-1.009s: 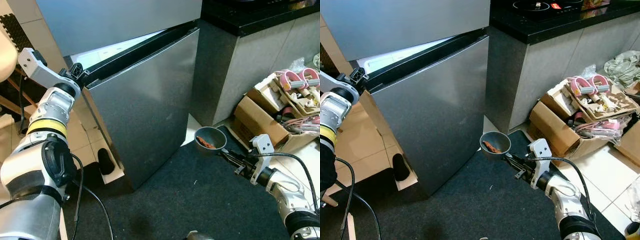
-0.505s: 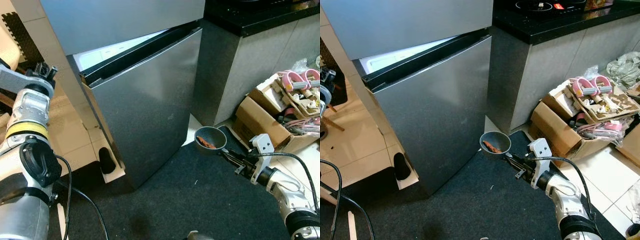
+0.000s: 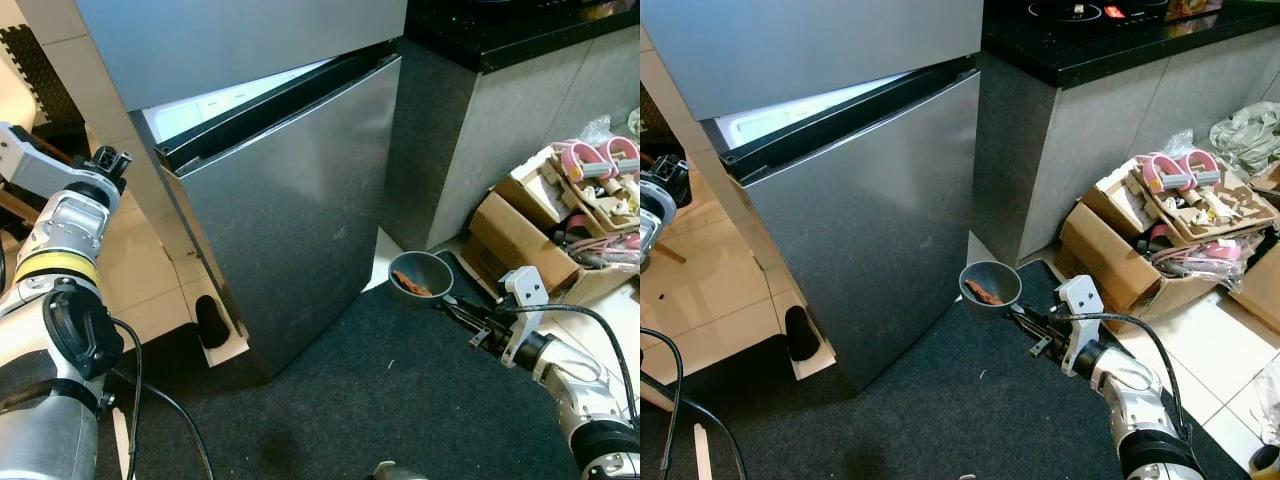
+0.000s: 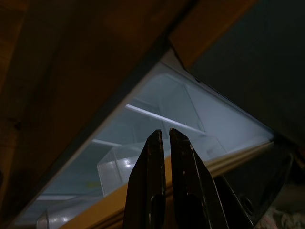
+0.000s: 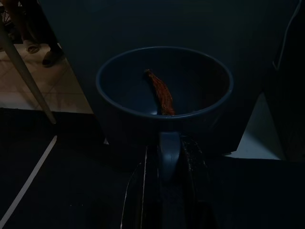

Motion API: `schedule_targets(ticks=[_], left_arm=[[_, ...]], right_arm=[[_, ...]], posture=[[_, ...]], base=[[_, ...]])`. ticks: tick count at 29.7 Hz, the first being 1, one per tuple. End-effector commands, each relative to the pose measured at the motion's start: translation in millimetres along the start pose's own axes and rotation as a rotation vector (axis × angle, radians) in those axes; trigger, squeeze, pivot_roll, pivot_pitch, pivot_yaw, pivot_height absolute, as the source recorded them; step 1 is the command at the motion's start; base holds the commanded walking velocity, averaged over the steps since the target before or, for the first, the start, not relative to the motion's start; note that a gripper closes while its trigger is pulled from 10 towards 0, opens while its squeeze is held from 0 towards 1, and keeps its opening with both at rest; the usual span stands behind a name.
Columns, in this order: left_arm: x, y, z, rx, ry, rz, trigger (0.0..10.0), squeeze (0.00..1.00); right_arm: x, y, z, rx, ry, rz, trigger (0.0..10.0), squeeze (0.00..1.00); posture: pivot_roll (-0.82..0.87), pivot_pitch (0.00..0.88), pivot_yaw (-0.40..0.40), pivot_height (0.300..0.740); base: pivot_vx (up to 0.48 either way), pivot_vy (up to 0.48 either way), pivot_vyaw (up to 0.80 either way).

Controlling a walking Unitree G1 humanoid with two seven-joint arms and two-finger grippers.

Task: Restocking fridge

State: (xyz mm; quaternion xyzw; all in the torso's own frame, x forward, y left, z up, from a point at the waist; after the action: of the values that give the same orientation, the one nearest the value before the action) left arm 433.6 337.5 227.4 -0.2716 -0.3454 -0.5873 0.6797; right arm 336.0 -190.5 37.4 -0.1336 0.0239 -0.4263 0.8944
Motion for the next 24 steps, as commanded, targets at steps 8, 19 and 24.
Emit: schedule_targets(ticks=[8,19,24], left_arm=[[7.2,-1.7,-26,-0.154,0.093,-0.091,10.0,0.0],[30.9,-7.7,-51,-0.294,0.142,-0.301,10.0,0.0],[51.0,-12.9,-56,-0.324,0.164,-0.458,10.0,0.0]], right_arm=[[2.7,-2.3,2,-0.003,-0.018,-0.006,10.0,0.0],[2.2,0.4,3,-0.002,-0.022,-0.001,10.0,0.0],[2.5,0.8,4,-0.002,-0.023,-0.001,10.0,0.0]], posture=[[-0.11,0.065,0.039,0.74],[-0.1,0.058,0.036,0.74],[-0.1,0.057,0.038,0.74]], base=[[0.0,0.0,0.0],[0.0,0.0,0.0],[0.0,0.0,0.0]])
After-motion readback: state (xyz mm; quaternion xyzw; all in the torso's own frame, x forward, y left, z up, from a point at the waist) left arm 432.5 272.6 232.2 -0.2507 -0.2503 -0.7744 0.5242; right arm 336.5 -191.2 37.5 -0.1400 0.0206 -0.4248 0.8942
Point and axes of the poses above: a point about 5 cm out from each wrist's last joint towards the gripper, its own y axis pointing out of the wrist towards the gripper, its own z axis along the axis of the wrist's last joint, x = y × z, the point moved 6 cm from there along y, pointing out of the wrist towards the gripper, and after that the axes turned 11 degrees about -y, right-handed, at the moved point
